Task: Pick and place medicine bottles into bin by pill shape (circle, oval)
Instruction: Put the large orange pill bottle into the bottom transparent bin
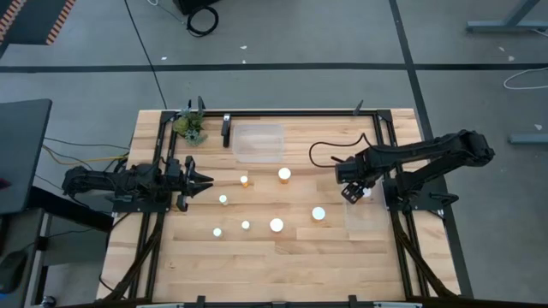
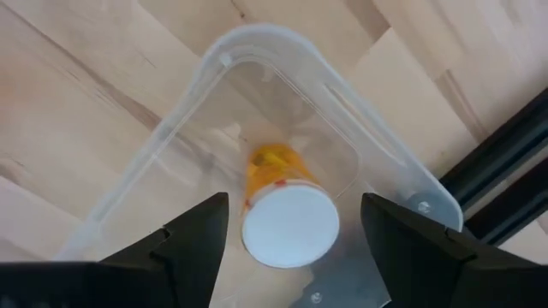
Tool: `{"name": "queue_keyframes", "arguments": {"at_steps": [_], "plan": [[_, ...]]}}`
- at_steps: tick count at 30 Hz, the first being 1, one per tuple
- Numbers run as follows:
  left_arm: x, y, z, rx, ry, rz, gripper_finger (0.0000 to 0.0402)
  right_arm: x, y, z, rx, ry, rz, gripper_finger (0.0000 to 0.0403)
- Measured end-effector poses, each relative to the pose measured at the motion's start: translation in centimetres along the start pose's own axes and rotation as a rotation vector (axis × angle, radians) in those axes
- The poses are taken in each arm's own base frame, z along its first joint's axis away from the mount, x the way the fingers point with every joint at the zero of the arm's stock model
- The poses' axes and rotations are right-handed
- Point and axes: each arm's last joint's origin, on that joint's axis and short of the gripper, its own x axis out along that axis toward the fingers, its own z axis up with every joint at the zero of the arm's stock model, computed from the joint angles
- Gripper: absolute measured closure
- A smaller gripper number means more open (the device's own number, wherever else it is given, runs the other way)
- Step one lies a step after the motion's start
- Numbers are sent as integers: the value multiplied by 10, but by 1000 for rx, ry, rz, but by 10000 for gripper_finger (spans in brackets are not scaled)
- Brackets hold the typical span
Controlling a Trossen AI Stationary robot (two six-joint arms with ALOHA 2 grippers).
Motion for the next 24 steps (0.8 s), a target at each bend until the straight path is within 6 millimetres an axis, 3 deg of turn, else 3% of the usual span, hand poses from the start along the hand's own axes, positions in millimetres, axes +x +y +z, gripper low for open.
{"name": "queue_keyframes", "arguments": {"at_steps": [16,24], "plan": [[0,0,0,0,0,1,315,-25,9,10,-9,-71,58,130],[0,0,0,0,0,0,320,-34,45,32,-138,-84,22,130]]}}
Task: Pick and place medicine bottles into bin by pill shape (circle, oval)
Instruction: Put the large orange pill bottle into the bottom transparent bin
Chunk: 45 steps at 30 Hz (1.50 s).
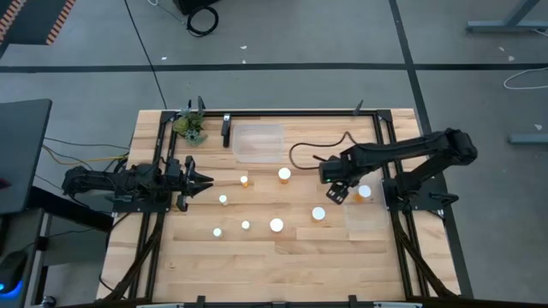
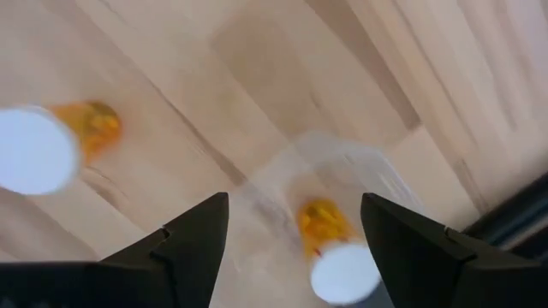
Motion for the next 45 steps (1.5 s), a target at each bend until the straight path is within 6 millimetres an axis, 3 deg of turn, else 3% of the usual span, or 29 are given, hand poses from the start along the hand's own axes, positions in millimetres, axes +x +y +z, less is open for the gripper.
{"name": "queue_keyframes", "arguments": {"at_steps": [10,18,33,45], "plan": [[0,0,0,0,0,0,311,-12,48,41,-145,-33,17,130],[0,0,0,0,0,0,319,-10,80,58,-230,-45,26,130],[0,0,0,-1,0,0,319,27,125,53,-318,33,97,130],[0,0,0,-1,-1,0,313,48,125,46,-322,79,85,130]]}}
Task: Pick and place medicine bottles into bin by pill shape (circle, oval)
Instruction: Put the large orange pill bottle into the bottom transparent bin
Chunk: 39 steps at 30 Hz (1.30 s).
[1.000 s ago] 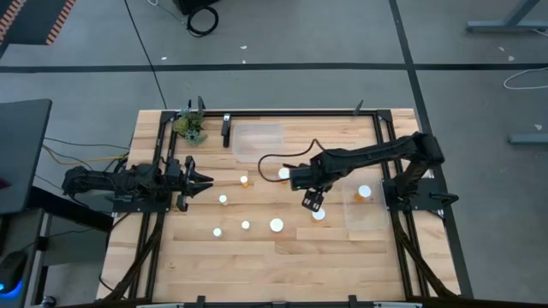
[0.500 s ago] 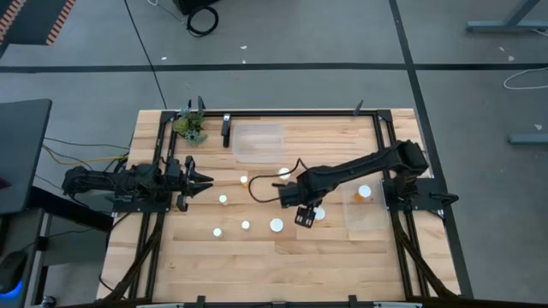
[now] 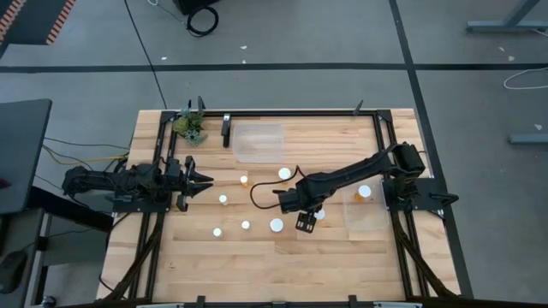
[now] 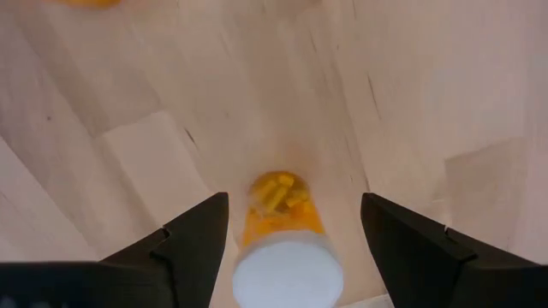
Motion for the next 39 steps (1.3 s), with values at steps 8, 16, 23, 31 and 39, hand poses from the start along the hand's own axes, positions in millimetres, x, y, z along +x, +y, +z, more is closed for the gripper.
{"name": "queue_keyframes", "arguments": {"at_steps": [8,16,23,31,39], "plan": [[0,0,0,1,2,0,316,17,-4,-7,28,42,-1,130],[0,0,0,1,2,0,313,33,-7,-13,36,70,21,132],[0,0,0,0,1,0,321,36,-8,-15,52,89,25,165],[0,0,0,1,2,0,313,35,-8,-16,42,101,40,201],[0,0,0,1,-1,0,313,20,-12,-24,37,144,42,198]]}}
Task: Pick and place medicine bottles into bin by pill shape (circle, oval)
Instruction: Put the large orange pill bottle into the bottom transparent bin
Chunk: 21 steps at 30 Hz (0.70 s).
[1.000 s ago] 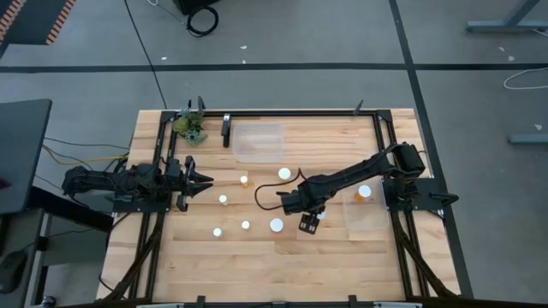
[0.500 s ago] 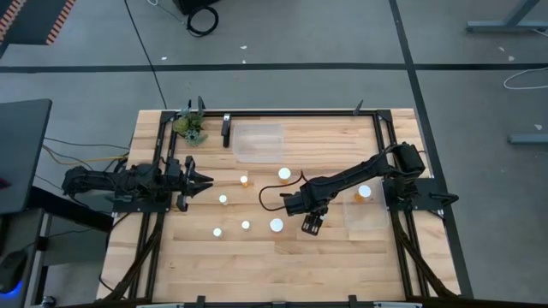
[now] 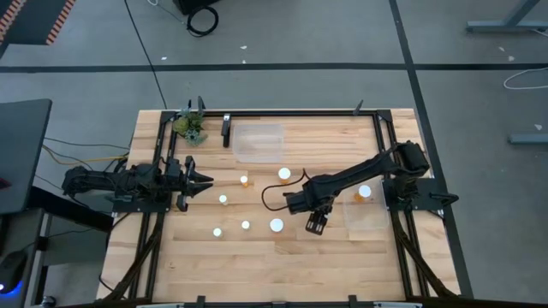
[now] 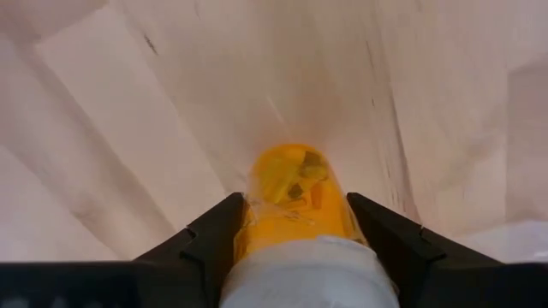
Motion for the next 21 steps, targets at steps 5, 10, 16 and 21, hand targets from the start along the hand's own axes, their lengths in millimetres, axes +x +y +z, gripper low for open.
{"name": "queue_keyframes", "arguments": {"at_steps": [5,10,16,21], "plan": [[0,0,0,1,5,1,318,-17,-3,-8,8,-31,25,198],[0,0,0,0,2,1,316,-34,-8,-19,26,-50,35,198],[0,0,0,-1,2,1,311,-52,-14,-33,62,-67,42,198],[0,0,0,-1,2,1,317,-62,-20,-43,109,-75,14,198]]}}
